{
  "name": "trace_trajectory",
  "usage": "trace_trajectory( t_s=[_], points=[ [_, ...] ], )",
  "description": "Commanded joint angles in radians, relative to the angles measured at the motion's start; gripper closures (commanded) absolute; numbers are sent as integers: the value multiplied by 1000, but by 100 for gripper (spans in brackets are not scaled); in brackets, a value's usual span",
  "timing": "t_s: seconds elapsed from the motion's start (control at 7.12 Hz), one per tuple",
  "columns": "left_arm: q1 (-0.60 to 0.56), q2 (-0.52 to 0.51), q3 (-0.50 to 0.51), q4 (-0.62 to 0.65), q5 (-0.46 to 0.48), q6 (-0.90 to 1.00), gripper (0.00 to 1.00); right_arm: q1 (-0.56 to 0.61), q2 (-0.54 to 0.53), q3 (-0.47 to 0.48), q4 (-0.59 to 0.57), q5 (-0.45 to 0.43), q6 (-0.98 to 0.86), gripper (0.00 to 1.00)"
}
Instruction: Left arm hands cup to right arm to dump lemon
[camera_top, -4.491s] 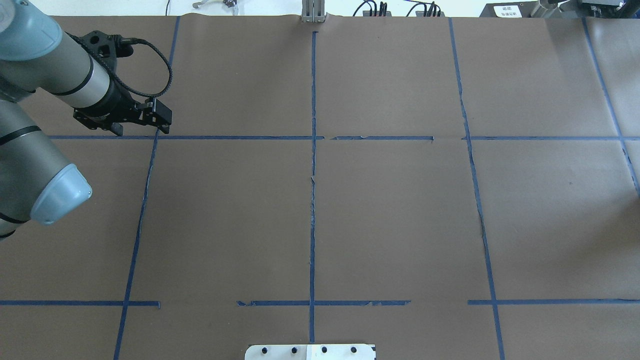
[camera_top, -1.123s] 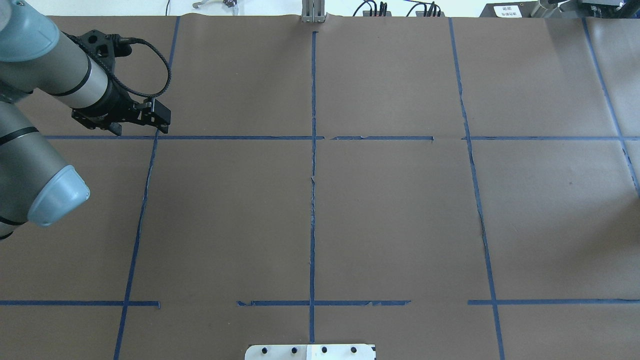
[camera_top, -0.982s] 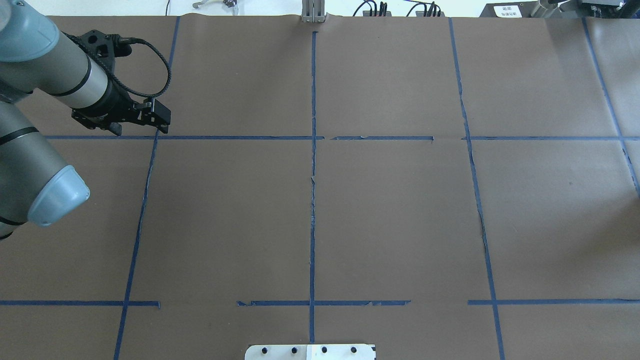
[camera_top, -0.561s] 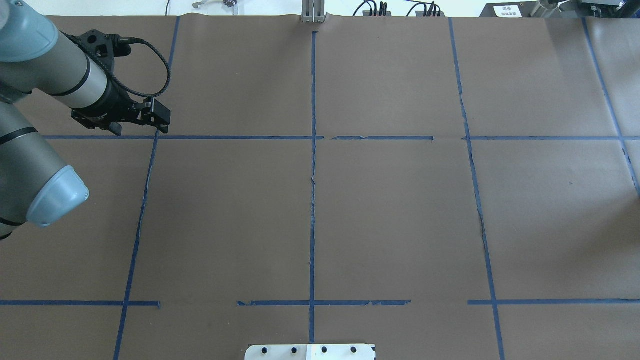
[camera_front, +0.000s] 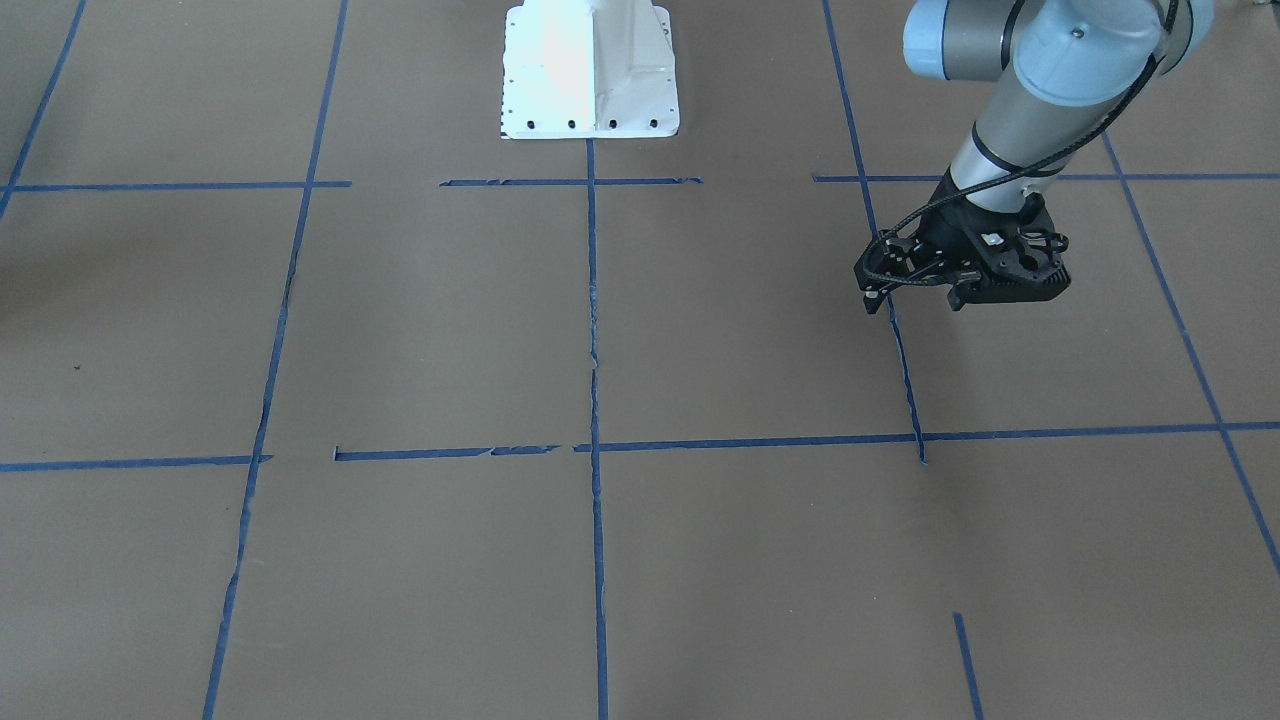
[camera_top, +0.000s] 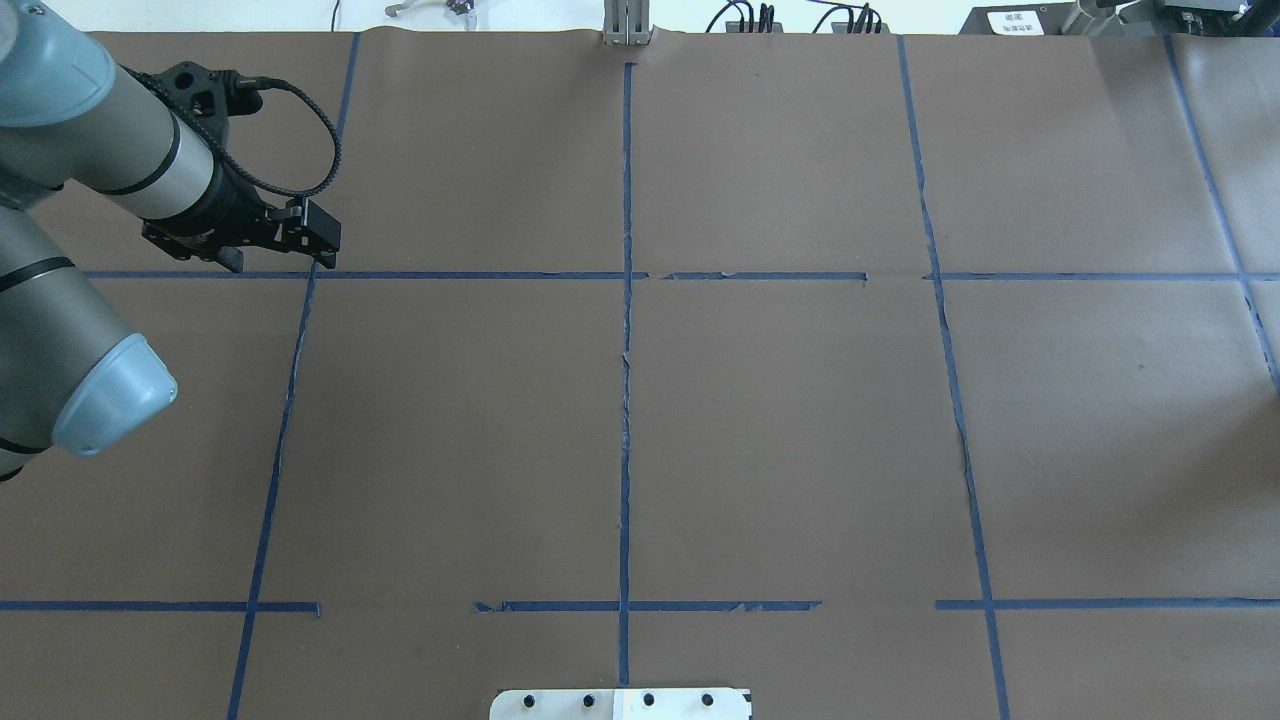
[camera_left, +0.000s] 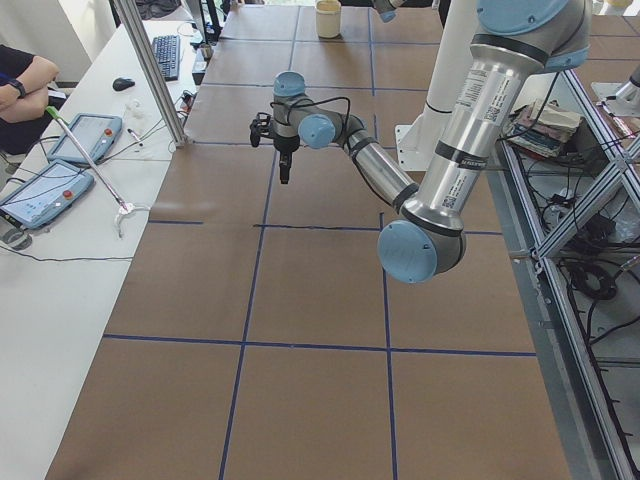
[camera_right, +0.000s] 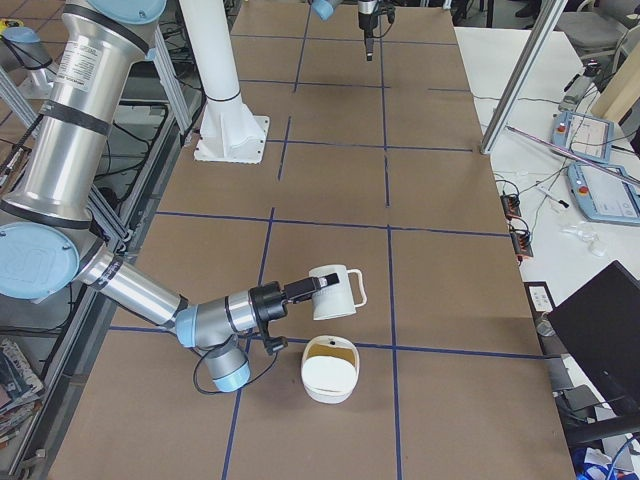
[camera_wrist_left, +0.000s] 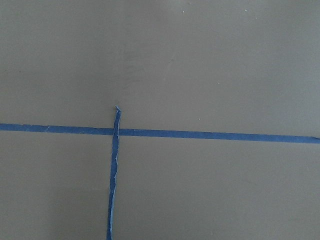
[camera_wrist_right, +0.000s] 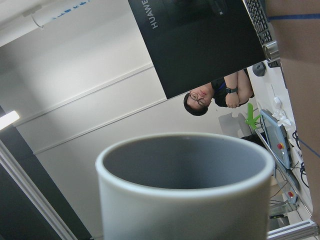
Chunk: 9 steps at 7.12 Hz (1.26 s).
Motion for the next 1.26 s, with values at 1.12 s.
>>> trace_trajectory(
  t_s=[1.12],
  points=[
    [78,-70,-12,-2,28,71,0,-113,129,333,-651,300,-1483,98]
  ],
)
